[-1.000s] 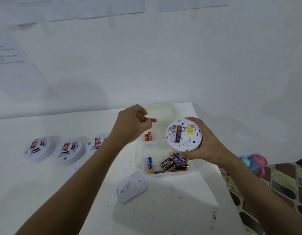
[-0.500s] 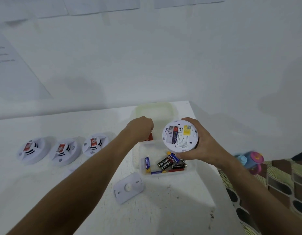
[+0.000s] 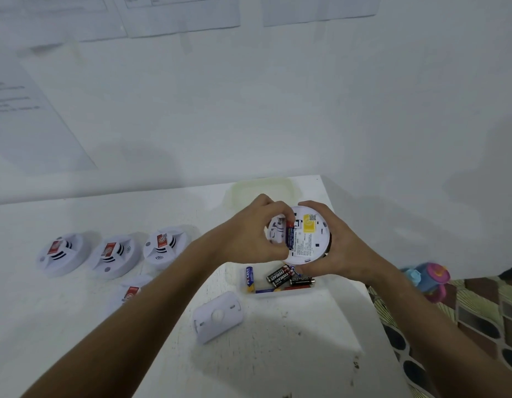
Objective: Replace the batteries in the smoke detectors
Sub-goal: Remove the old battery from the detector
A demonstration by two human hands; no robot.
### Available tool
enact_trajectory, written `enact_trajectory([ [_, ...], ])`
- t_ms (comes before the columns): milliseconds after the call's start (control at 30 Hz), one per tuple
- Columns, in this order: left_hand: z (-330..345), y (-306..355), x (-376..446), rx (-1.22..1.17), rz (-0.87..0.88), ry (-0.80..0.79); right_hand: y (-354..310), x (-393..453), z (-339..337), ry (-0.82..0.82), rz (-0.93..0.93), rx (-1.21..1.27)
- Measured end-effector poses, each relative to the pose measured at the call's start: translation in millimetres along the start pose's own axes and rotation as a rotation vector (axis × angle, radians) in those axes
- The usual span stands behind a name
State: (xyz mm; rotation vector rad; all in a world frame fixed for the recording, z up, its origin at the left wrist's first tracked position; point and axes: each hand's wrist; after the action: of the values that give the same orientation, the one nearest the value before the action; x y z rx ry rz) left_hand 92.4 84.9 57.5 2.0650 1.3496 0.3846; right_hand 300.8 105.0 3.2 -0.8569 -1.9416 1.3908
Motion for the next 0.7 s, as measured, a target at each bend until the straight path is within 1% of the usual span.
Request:
enact_trajectory([
  [300, 1, 7, 3, 0.071, -0.013, 0.014, 0, -6, -3, 0.028, -0.024, 0.012],
  [467, -1, 12, 7, 0.062, -0.018, 0.016, 1, -3, -1, 0.095, -0.047, -0.034],
  [700, 0, 11, 9, 0.024, -0.039, -0.003, 1, 0, -1, 0.086, -0.054, -0.082],
])
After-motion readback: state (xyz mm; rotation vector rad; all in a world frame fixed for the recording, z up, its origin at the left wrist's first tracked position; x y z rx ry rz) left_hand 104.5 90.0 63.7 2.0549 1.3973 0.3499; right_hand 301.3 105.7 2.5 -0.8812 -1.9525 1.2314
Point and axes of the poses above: each hand's wrist, its own x-axis towards the middle knuckle, its own z-axis out of the palm, y = z × x, and after that the axes turned 5 degrees about -y, right-handed
